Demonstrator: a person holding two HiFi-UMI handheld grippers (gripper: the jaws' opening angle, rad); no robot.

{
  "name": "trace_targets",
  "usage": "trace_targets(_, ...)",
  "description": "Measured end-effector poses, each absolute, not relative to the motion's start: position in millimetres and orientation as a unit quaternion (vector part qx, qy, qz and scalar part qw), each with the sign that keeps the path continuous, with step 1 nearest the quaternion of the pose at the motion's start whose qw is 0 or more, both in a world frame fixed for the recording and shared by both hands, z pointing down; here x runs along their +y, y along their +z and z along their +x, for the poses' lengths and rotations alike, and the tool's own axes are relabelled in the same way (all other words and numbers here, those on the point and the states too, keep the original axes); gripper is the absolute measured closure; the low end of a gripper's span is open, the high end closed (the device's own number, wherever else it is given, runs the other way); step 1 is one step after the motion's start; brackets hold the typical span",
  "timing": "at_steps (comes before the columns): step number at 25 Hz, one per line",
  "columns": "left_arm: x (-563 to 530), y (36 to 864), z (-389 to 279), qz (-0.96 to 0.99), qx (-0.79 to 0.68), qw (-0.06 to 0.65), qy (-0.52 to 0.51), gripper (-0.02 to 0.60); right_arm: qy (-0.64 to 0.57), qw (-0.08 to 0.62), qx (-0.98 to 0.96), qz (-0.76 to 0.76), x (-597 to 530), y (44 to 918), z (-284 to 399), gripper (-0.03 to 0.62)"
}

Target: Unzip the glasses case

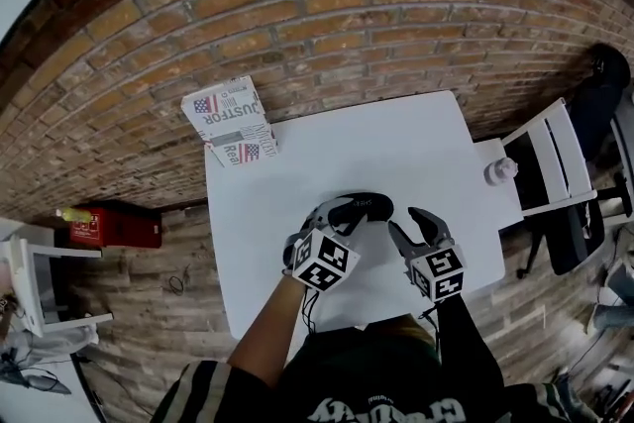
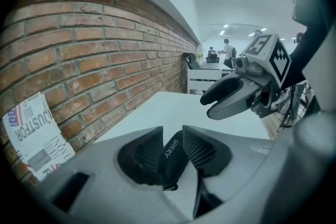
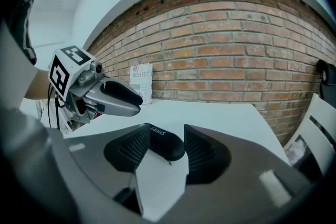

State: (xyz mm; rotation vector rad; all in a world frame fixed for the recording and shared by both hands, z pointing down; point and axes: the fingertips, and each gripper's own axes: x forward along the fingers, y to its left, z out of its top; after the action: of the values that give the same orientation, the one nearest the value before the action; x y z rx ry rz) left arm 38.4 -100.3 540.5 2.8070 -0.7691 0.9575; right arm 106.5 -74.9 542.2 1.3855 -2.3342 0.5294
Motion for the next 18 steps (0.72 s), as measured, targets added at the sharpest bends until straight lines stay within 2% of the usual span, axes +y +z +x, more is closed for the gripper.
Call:
trace_targets(7, -98, 575, 48, 0.903, -0.212, 0.051, 0.37, 0.462, 0.232, 0.241, -0.822, 0.461, -69, 600, 103, 0.378)
trace_targets(18, -103, 619, 51, 0.873, -0.205, 0.064, 0.438, 0.463, 0.295, 0.272, -0.802, 0.442, -71, 659, 99, 0.39)
